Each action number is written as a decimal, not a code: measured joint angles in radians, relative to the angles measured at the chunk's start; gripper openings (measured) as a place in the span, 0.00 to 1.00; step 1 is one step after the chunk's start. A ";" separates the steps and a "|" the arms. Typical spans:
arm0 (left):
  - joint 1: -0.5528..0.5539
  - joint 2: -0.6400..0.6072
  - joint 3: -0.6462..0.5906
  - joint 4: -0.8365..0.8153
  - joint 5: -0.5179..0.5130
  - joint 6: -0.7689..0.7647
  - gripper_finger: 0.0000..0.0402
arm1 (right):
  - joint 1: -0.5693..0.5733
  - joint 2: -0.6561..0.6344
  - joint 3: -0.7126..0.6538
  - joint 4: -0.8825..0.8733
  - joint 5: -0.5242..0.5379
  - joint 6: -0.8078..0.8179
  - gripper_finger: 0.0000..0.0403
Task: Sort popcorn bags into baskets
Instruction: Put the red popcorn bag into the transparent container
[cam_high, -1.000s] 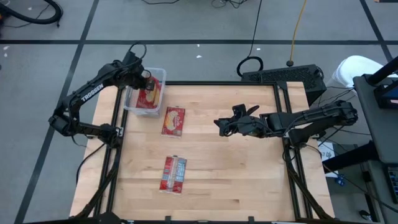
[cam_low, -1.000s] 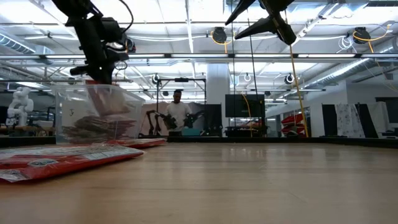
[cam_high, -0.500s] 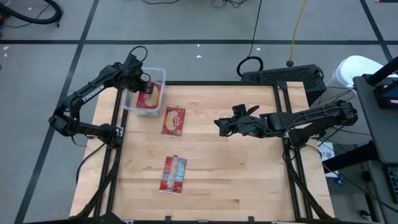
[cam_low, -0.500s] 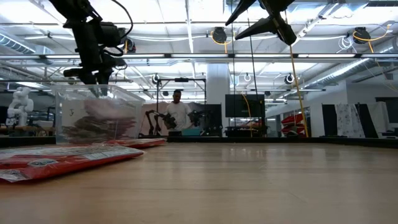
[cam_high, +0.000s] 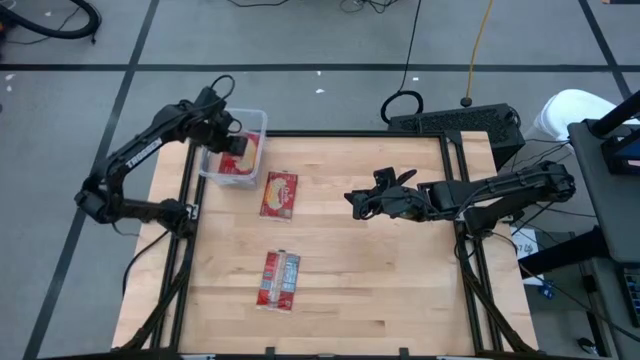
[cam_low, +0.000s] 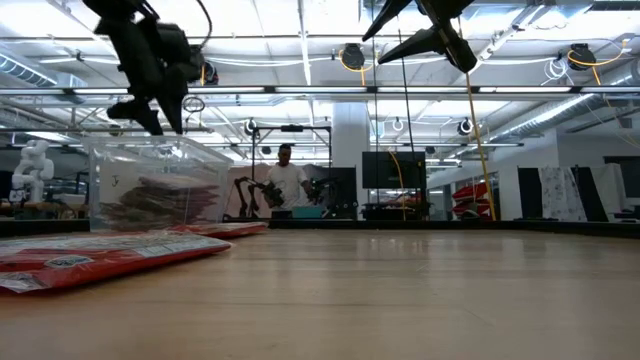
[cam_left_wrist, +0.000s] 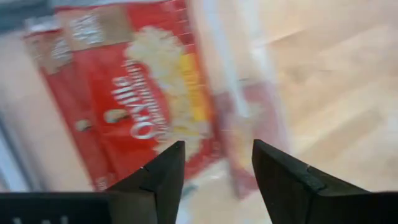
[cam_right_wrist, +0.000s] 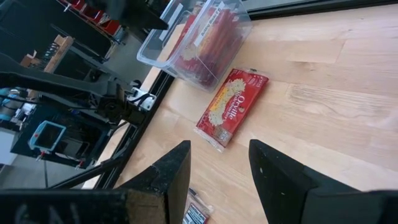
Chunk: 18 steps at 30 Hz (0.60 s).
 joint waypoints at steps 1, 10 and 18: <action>-0.010 -0.021 0.001 0.003 0.017 -0.003 0.46 | 0.000 0.000 0.000 0.000 -0.001 0.000 0.38; -0.159 -0.186 0.001 0.014 0.079 0.004 0.37 | -0.017 0.000 0.000 -0.025 0.002 0.007 0.38; -0.460 -0.240 0.001 0.001 0.142 -0.053 0.32 | -0.079 0.000 0.000 -0.118 -0.138 0.052 0.39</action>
